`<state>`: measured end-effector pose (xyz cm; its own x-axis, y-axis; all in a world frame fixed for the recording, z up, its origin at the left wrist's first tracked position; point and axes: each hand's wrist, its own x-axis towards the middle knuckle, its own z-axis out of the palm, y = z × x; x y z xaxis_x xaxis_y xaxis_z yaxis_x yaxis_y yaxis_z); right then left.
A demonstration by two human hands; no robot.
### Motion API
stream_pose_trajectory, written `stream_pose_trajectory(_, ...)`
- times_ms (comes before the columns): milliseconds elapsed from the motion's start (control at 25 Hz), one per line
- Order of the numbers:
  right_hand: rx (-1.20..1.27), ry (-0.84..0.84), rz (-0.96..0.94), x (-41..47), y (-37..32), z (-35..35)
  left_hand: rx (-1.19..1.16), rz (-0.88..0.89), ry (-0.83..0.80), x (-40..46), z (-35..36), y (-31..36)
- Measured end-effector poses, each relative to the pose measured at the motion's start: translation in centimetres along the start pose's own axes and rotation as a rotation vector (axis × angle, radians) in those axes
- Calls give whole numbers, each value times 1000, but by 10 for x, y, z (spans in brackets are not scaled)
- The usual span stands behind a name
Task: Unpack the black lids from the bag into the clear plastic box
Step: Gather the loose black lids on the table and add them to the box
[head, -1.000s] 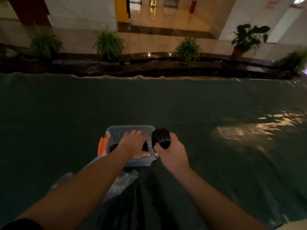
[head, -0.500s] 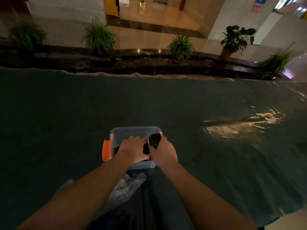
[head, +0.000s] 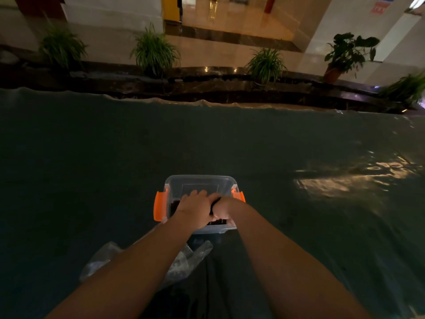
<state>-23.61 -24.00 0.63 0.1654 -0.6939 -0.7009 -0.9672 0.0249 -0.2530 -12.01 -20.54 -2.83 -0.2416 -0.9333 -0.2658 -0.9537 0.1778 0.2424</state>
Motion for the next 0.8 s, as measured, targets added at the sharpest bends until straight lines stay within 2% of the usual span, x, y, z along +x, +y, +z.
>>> stream_pose_trajectory(120,11,-134,-45,-8,3,-6,77,35,-58,-1,-1,1)
stream_pose_trajectory(240,-59,-125,-80,-12,2,-4,91,18,-74,1,-1,1)
stream_pose_trajectory(400,-172,12,-165,-18,9,-1,109,27,-71,4,-1,0)
stream_pose_trajectory(640,193,230,-188,-51,31,-1,46,60,-44,1,-7,-2)
stream_pose_trajectory(800,174,382,-304,-78,39,-4,-7,20,82,-18,-31,-12)
